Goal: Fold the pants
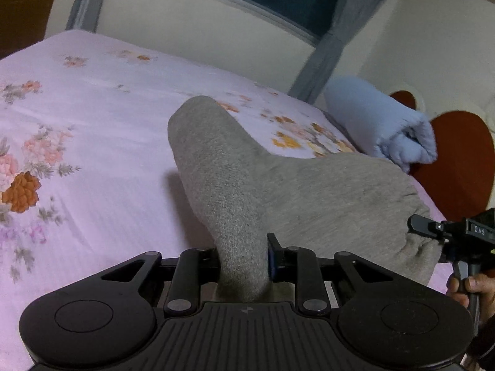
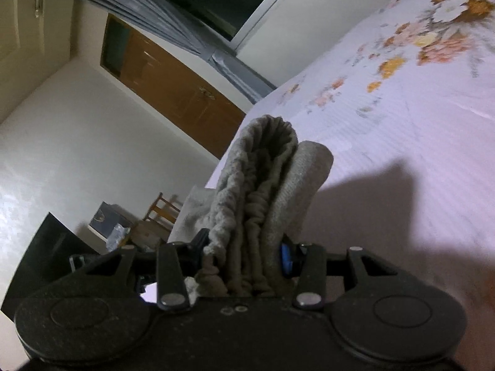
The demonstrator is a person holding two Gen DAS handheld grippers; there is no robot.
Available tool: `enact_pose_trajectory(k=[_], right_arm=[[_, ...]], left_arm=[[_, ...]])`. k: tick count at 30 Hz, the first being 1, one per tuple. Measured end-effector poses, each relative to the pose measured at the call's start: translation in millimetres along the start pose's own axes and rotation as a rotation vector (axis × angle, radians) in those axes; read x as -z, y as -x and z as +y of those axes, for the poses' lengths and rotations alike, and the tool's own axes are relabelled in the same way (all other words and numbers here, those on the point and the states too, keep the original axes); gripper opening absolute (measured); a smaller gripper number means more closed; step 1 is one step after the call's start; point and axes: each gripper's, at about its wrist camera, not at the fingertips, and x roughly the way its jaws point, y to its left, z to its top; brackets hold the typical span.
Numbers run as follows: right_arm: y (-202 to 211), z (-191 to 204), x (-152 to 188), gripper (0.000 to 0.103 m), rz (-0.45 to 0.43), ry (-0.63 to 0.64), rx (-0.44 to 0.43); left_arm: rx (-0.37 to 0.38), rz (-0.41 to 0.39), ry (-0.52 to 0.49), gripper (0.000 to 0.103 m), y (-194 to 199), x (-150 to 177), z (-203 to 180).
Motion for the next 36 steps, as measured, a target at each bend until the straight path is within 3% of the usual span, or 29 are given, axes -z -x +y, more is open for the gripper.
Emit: enact_pose_trajectory(k=[3, 4, 5, 7, 8, 9, 12, 13, 14, 15, 18, 21, 23, 24, 25, 28, 32, 34, 36], right_arm=[[-24.3, -38.5, 5.1, 0.036, 0.008, -0.065, 0.08], [-32.5, -54.3, 11.9, 0.038, 0.028, -0.107, 0.157], [-36.0, -71.4, 19.5, 0.037, 0.044, -0.139, 0.236], [-21.7, -96.0, 33.1, 0.037, -0.038, -0.234, 0.151], [-16.4, -95.2, 37.3, 0.038, -0.054, -0.228, 0.15], [-11.6, -90.8, 39.9, 0.04, -0.059, -0.201, 0.159], [14.4, -82.2, 42.6, 0.052, -0.107, -0.194, 0.203], [23.6, -75.8, 43.2, 0.064, -0.128, -0.176, 0.24], [33.8, -64.2, 42.3, 0.088, -0.154, -0.141, 0.3], [41.9, -47.5, 41.2, 0.098, -0.182, -0.074, 0.361], [44.4, -3.7, 39.9, 0.097, -0.201, 0.134, 0.393], [17.0, 27.4, 49.8, 0.097, -0.139, 0.279, 0.496], [-8.8, 32.6, 61.3, 0.097, -0.075, 0.366, 0.625], [-25.2, 26.0, 68.1, 0.097, 0.014, 0.401, 0.733], [-37.1, 17.1, 66.4, 0.097, 0.064, 0.384, 0.749], [-29.4, 4.6, 61.7, 0.097, 0.044, 0.254, 0.705], [-25.3, 13.5, 59.0, 0.097, 0.062, 0.283, 0.729], [-16.3, 25.0, 56.6, 0.097, 0.03, 0.305, 0.827], [-0.1, 33.2, 57.8, 0.097, -0.006, 0.31, 0.808]], left_arm=[[-0.008, 0.049, 0.082, 0.029, -39.7, 9.7, 31.4], [-0.02, 0.066, 0.11, 0.05, -51.7, 17.8, 41.7], [-0.02, 0.058, 0.136, 0.063, -58.2, 26.0, 49.6], [0.031, 0.013, 0.173, 0.069, -57.4, 38.0, 59.0], [0.023, 0.0, 0.163, 0.074, -54.9, 40.5, 58.6], [0.01, -0.003, 0.141, 0.077, -52.2, 42.4, 56.9], [-0.105, -0.005, 0.055, 0.101, -37.0, 41.4, 46.7], [-0.153, -0.017, 0.039, 0.103, -29.0, 41.6, 40.1], [-0.18, -0.034, 0.022, 0.103, -19.1, 40.9, 37.6], [-0.203, -0.062, -0.006, 0.103, -7.5, 41.2, 31.9], [-0.245, -0.115, -0.044, 0.103, 13.3, 43.2, 13.9], [-0.262, -0.075, -0.067, 0.103, 9.8, 51.8, -4.7], [-0.317, -0.031, -0.09, 0.103, 1.9, 59.4, -9.6], [-0.346, -0.003, -0.099, 0.103, -1.8, 64.3, -9.7], [-0.335, -0.013, -0.092, 0.103, -1.9, 71.0, -5.3], [-0.283, -0.023, 0.003, 0.103, 6.3, 78.9, 10.3], [-0.315, -0.037, -0.034, 0.103, 21.4, 83.9, 7.4], [-0.355, -0.058, -0.061, 0.103, 35.1, 85.5, 4.1], [-0.372, -0.069, -0.081, 0.103, 48.0, 87.5, 2.0]])
